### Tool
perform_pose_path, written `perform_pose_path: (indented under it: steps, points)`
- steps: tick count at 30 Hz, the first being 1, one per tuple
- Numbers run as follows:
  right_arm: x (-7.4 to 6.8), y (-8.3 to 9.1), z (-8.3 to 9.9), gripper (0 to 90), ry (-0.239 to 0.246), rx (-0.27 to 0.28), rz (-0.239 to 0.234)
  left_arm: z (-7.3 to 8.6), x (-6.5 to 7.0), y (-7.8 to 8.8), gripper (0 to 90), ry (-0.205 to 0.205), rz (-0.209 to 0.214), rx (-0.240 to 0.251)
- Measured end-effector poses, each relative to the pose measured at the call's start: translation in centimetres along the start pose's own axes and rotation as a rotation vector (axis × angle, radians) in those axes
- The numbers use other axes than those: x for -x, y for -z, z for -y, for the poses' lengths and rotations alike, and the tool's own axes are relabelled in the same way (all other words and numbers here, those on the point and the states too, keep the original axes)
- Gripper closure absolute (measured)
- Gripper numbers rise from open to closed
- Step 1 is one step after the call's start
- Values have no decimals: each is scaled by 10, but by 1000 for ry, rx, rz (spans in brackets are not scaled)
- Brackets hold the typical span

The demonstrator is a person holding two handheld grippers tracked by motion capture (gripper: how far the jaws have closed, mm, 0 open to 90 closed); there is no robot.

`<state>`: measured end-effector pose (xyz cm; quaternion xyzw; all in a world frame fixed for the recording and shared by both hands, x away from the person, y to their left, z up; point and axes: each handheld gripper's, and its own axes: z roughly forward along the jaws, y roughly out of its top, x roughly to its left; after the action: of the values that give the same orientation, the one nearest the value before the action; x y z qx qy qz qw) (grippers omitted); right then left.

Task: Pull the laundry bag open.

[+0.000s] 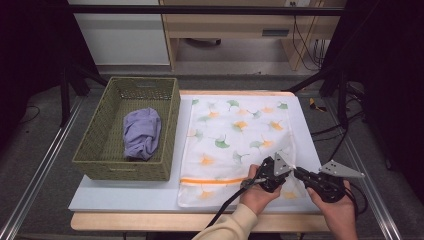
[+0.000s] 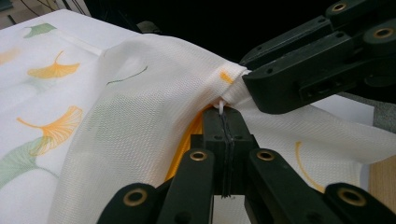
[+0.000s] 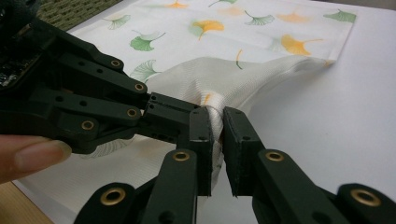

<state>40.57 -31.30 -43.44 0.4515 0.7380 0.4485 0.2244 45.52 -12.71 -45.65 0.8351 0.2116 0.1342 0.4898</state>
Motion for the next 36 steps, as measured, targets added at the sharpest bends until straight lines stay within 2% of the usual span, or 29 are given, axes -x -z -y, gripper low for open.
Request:
perform_pose_path:
  steps: [5,12,15,20,22,30,33,34,36]
  points:
    - [1,-1,1,780,-17,-8,-8,0,0,0,895,-3,-12,0]
    - [2,-4,2,771,-27,-31,-8,0,0,2,895,3,-6,17]
    - [2,-4,2,828,-31,-42,-15,0,0,2,895,1,-3,18]
    - [1,-4,1,845,-19,-47,-7,0,2,3,895,14,-12,18]
    - [0,-4,0,850,-17,-50,-5,1,4,4,896,47,-30,22]
    - [-5,-3,-2,861,8,-49,15,3,12,6,897,97,-87,38]
    - [-6,-3,-3,862,10,-53,23,5,15,6,897,170,-100,54]
    - [-6,-4,-3,862,16,-54,23,5,15,6,897,170,-100,54]
    - [-7,-4,-3,863,16,-56,30,7,18,6,897,196,-123,63]
